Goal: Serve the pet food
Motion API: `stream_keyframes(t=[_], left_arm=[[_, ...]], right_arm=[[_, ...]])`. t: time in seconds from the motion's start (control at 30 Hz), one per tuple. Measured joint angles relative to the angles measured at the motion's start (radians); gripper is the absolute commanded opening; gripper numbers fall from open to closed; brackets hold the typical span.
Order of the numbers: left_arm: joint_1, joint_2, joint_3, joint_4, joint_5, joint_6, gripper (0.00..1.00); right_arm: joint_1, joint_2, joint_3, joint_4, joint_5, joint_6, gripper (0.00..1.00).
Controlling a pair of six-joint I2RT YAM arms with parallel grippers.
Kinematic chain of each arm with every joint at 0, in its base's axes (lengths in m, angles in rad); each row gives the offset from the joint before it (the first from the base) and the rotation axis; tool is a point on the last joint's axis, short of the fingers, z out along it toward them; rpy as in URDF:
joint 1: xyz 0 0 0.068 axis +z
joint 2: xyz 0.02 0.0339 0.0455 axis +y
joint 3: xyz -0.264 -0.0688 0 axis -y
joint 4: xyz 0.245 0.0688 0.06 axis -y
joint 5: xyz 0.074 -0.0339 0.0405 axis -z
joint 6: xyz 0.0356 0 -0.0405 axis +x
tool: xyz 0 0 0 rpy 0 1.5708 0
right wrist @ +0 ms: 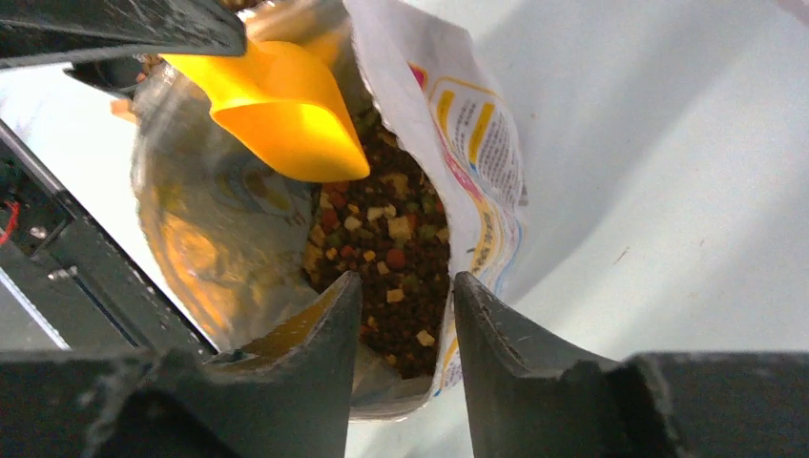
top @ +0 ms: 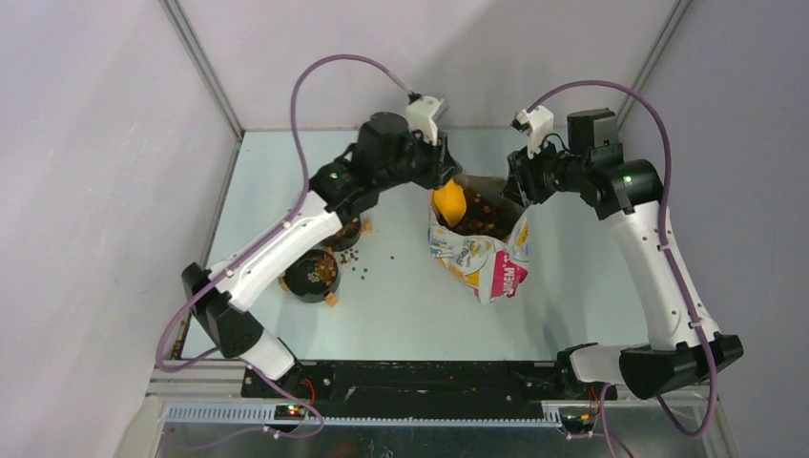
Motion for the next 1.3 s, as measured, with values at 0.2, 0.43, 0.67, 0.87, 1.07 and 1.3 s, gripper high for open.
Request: stream_keyframes(t=[0.2,0.43,0.67,0.87,1.07,1.3], left_arm=[[0.09,-0.096,0.012,0.005,0.188,-0.079,0.0],[0.184,-0.153,0.012,0.124,0.426,-0.272,0.0],[0.205,-0.155,-0.005,0.291,0.615,-0.473,0.0],[0.219,-0.161,-0.082,0.381,0.705,-0.541,0.01],[0.235,-0.162,-0.053,0.214,0.785,-0.399,0.11],[0.234,-0.161,0.063,-0.116,0.834,-0.126,0.11]], right_arm=[[-0.001,-0.002,0.097,0.001,-0.081,-0.049,0.59],[0.04,-0.022,0.175,0.0,-0.212,-0.136,0.62],[0.13,-0.013,0.167,-0.005,-0.238,-0.146,0.4],[0.145,0.008,0.167,-0.007,-0.222,-0.124,0.0],[0.145,0.014,0.167,-0.041,-0.196,-0.187,0.0],[0.196,0.014,0.163,-0.059,-0.174,-0.309,0.0]])
